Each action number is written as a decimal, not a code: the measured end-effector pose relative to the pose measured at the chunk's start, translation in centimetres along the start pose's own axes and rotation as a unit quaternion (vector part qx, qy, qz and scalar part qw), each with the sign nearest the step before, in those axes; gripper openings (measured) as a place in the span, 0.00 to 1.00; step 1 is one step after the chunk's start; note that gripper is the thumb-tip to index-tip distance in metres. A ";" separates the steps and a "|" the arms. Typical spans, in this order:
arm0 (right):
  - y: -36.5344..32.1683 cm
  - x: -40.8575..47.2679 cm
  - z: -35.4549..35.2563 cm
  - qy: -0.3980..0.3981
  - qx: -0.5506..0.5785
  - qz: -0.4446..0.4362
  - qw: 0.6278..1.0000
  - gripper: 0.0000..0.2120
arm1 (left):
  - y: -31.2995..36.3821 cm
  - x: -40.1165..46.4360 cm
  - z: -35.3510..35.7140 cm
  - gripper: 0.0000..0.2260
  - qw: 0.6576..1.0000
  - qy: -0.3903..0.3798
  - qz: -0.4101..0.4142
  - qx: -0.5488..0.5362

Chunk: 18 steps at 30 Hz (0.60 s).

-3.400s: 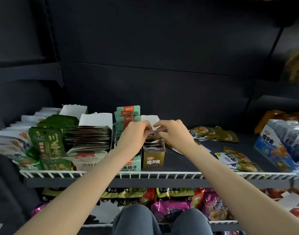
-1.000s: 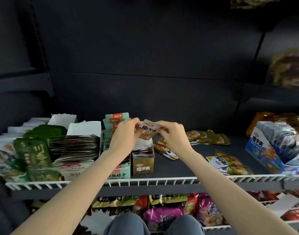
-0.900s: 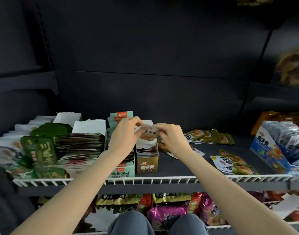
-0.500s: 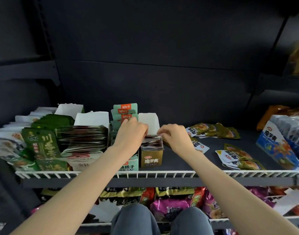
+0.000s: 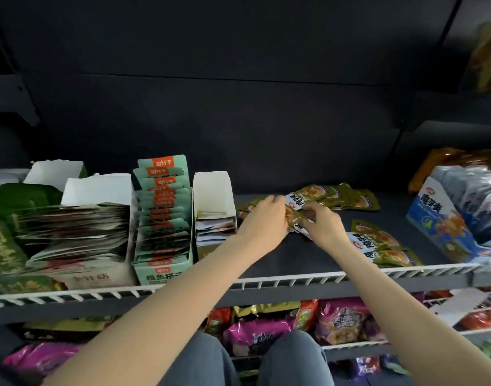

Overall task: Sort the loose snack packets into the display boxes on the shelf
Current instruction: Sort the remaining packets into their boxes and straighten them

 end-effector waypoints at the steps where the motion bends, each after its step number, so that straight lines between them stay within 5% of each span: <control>1: 1.0 0.5 0.8 -0.027 -0.019 0.014 0.999 0.22 | -0.5 0.6 1.3 0.18 1.000 -0.021 -0.022 -0.004; 6: 3.9 1.8 4.4 -0.124 -0.058 0.050 0.989 0.31 | -4.5 2.2 6.3 0.28 0.986 -0.101 -0.120 0.053; 13: 4.3 2.4 2.5 -0.031 -0.038 0.066 0.997 0.35 | -5.4 2.5 7.5 0.23 0.978 -0.120 -0.144 0.088; 18: 3.7 1.6 -0.7 0.051 0.108 0.045 0.992 0.13 | -3.8 2.9 5.0 0.23 0.993 -0.029 -0.103 -0.041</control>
Point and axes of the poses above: each hand's wrist, its own x-axis towards the middle knuckle, its own z-axis out of the palm, y = z × x, the point moved 10 cm from there along x, towards the middle knuckle, and after that the axes turned 14 degrees about -x, right-handed, at the moved point
